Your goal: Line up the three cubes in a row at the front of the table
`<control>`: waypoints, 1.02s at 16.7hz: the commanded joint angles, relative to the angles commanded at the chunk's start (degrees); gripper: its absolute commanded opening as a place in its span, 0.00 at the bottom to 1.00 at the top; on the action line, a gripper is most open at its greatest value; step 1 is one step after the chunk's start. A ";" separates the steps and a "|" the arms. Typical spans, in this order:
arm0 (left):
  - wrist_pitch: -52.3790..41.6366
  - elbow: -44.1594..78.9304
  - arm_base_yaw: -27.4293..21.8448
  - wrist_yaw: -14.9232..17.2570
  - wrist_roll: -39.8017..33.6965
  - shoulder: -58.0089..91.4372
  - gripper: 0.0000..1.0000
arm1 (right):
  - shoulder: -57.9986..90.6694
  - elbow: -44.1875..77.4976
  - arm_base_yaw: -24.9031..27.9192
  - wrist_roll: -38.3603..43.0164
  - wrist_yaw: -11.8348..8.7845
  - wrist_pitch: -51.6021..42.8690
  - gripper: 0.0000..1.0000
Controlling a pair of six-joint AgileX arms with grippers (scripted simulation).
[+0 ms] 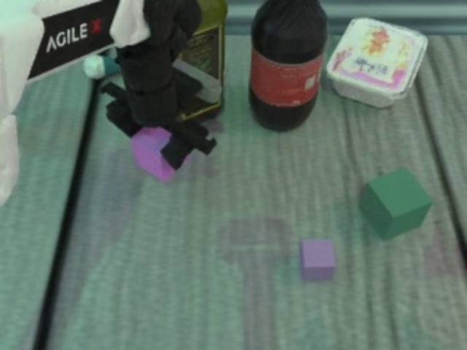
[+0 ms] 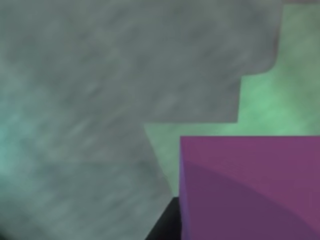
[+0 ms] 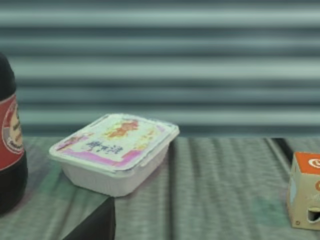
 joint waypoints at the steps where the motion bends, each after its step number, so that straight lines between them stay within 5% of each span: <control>1: 0.13 -0.11 -0.33 -0.02 0.10 0.20 0.00 | 0.00 0.00 0.00 0.00 0.00 0.00 1.00; 7: -0.18 -0.40 -4.35 -0.20 -9.02 -0.37 0.00 | 0.00 0.00 0.00 0.00 0.00 0.00 1.00; 17: -1.06 -4.61 -20.81 -0.88 -52.62 -4.45 0.00 | 0.00 0.00 0.00 0.00 0.00 0.00 1.00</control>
